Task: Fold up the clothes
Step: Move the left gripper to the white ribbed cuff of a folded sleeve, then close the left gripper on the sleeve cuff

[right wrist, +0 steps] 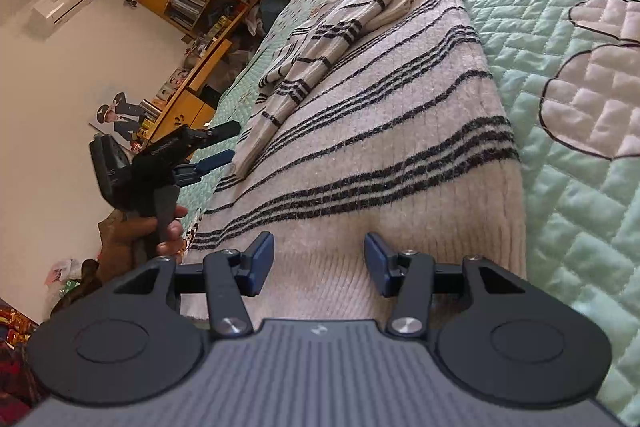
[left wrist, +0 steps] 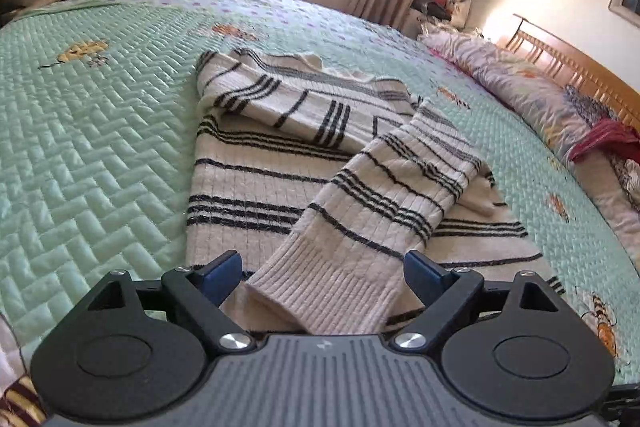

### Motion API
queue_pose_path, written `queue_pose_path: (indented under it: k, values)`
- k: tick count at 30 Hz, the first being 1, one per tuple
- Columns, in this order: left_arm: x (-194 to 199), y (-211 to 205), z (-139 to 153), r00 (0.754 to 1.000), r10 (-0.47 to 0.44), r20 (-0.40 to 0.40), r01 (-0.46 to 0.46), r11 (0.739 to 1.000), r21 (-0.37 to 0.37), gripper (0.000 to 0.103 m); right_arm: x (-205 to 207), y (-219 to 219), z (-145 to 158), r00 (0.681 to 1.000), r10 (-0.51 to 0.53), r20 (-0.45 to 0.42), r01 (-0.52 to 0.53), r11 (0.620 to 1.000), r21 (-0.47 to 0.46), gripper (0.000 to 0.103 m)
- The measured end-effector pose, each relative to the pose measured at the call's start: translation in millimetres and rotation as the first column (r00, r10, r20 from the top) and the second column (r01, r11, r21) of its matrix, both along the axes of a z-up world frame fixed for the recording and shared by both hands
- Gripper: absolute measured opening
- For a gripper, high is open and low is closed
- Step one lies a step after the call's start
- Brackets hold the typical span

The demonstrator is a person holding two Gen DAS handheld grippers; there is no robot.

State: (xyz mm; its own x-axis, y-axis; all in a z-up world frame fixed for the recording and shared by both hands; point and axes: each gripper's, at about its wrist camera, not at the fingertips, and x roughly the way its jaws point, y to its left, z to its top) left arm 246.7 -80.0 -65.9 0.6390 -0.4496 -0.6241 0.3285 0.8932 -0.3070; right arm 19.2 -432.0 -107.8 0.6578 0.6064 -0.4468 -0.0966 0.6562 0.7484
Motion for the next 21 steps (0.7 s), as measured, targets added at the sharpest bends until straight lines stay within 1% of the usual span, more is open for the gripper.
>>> queue_pose_path:
  k: [3,5,6,9,10,12,13,14,15,16,17,18,19,20,21]
  values:
    - [8.0,1.1,-7.9,0.998,-0.043,-0.043,0.041,0.999,-0.032,0.089,2.7,-1.4,-1.1,1.000,0.003,-0.004,-0.003,1.000,0.010,0.052]
    - [14.4,-1.7,-13.9,0.993,-0.083,-0.083,0.080,0.996,-0.030,0.089,2.8,-1.8,-2.3,1.000,0.003,-0.006,-0.003,1.000,0.016,0.052]
    - [17.2,-1.7,-15.6,0.991,-0.097,-0.094,0.094,0.995,-0.032,0.091,2.9,-1.7,-2.3,1.000,0.003,-0.007,-0.003,1.000,0.017,0.052]
    - [26.1,7.2,-16.7,0.984,-0.110,-0.138,0.097,0.990,-0.101,0.092,3.8,-1.4,-1.6,1.000,0.005,-0.008,-0.005,1.000,0.016,0.052]
    - [28.7,11.0,-16.6,0.983,-0.108,-0.151,0.090,0.989,-0.119,0.092,3.8,-1.4,-1.7,1.000,0.004,-0.008,-0.004,1.000,0.020,0.052]
    - [32.6,15.7,-16.2,0.981,-0.101,-0.167,0.079,0.988,-0.131,0.083,3.7,-3.1,-3.1,1.000,0.001,-0.012,-0.001,0.999,0.037,0.052]
    - [33.5,16.4,-16.2,0.981,-0.098,-0.170,0.077,0.989,-0.125,0.081,4.3,-4.1,-3.5,1.000,0.002,-0.013,-0.001,0.999,0.042,0.052]
    - [33.3,16.6,-16.3,0.981,-0.094,-0.170,0.074,0.990,-0.118,0.075,3.8,-4.4,-3.6,1.000,0.002,-0.013,-0.001,0.999,0.045,0.052]
    - [32.1,15.4,-16.1,0.982,-0.095,-0.166,0.078,0.991,-0.107,0.064,3.9,-4.6,-3.7,1.000,0.002,-0.014,-0.002,0.999,0.047,0.052]
    - [31.5,11.1,-15.8,0.982,-0.103,-0.157,0.092,0.993,-0.078,0.052,4.5,-5.0,-3.2,1.000,0.004,-0.014,-0.003,0.999,0.047,0.053]
    - [30.3,6.0,-15.3,0.984,-0.103,-0.148,0.100,0.995,-0.027,0.022,5.1,-5.4,-2.7,1.000,0.006,-0.013,-0.006,0.999,0.046,0.054]
    - [28.9,2.6,-14.5,0.985,-0.103,-0.140,0.105,0.994,0.011,0.017,5.7,-5.7,-1.4,1.000,0.009,-0.007,-0.009,0.999,0.045,0.054]
    - [27.2,0.9,-11.9,0.986,-0.105,-0.131,0.109,0.994,0.024,0.015,6.3,-6.0,-0.1,1.000,0.012,-0.002,-0.012,0.999,0.043,0.056]
    - [25.0,-0.3,-8.3,0.987,-0.107,-0.121,0.112,0.993,0.031,0.011,7.1,-6.5,1.4,1.000,0.014,0.004,-0.014,0.999,0.041,0.057]
    - [22.9,-2.0,-3.8,0.988,-0.106,-0.110,0.111,0.993,0.040,0.010,8.6,-7.4,3.6,1.000,0.013,0.010,-0.014,0.999,0.040,0.058]
